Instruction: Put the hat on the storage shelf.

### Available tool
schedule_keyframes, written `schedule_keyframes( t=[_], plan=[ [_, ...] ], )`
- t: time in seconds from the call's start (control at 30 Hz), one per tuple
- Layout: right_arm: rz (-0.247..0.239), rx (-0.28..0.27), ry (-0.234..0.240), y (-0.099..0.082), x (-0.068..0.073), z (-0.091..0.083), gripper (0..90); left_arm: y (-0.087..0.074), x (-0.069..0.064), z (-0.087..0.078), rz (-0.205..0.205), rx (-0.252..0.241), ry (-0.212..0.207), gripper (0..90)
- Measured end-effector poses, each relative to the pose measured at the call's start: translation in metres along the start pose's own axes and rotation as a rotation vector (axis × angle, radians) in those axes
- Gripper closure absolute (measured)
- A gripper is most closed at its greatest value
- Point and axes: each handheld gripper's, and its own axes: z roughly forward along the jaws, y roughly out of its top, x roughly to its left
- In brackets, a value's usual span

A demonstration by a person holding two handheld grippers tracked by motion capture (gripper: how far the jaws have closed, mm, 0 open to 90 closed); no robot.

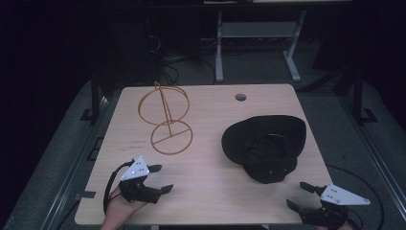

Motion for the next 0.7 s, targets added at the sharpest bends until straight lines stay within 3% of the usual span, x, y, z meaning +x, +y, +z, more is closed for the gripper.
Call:
schedule_keyframes(
  t=[0.33, 0.7],
  plan=[
    [0.031, -0.012, 0.002, -0.002, -0.003, -0.001, 18.6, 0.001, -0.002, 0.005, -0.007, 0.006, -0.025, 19.7],
    [0.029, -0.02, -0.002, 0.0, -0.001, -0.002, 18.0, 0.024, -0.017, 0.017, 0.036, -0.001, -0.082, 19.8]
  ],
)
